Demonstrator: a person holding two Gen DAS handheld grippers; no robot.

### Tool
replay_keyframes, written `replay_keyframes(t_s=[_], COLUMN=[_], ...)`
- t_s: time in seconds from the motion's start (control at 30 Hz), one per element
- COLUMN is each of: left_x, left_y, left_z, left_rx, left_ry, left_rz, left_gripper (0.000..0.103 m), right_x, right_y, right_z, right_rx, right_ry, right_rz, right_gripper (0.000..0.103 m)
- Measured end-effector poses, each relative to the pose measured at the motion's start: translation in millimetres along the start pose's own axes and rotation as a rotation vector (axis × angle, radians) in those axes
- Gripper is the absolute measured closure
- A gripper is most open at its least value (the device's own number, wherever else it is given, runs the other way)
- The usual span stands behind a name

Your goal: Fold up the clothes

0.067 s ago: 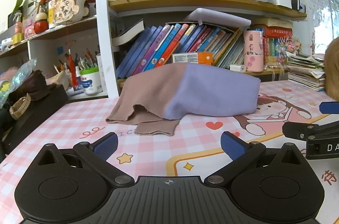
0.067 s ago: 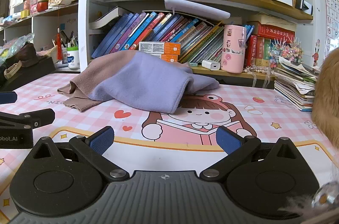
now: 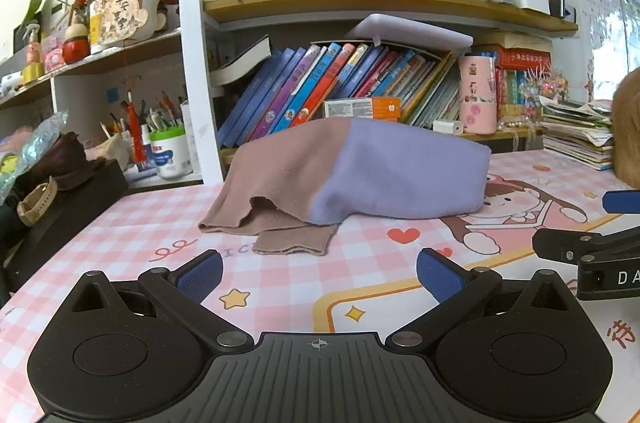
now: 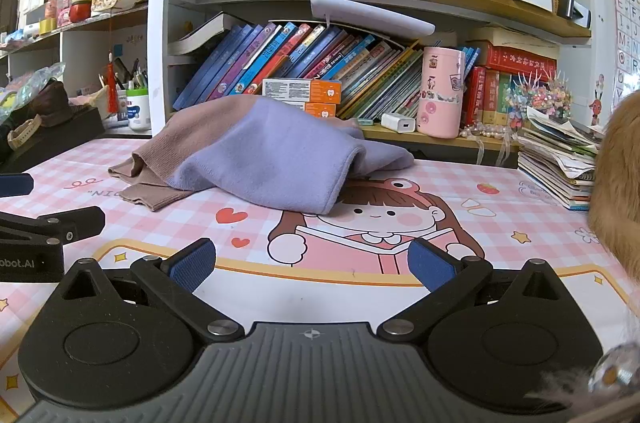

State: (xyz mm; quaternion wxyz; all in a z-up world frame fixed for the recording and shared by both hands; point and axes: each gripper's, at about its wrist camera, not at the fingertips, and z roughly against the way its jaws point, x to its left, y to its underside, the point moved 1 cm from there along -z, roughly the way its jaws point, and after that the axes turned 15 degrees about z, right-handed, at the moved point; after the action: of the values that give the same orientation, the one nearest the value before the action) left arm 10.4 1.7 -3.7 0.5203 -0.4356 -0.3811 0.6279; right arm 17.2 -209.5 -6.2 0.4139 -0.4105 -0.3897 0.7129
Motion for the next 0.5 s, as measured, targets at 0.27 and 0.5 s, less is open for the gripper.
replay_keyframes(t_s=[0.27, 0.5], left_x=[5.5, 0.1], left_y=[-2.5, 0.0], left_z=[-1.2, -0.6], left_rx=[0.004, 0.011], left_ry=[0.005, 0.0], left_rz=[-0.007, -0.011], left_gripper=[0.0, 0.0], right_x=[-0.3, -1.1], right_y=[0.1, 0.1], right_z=[-0.3, -1.7], right_rx=[0.0, -0.001], right_ry=[-0.001, -0.001], right_rz=[-0.003, -0.008], right_gripper=[0.0, 0.0])
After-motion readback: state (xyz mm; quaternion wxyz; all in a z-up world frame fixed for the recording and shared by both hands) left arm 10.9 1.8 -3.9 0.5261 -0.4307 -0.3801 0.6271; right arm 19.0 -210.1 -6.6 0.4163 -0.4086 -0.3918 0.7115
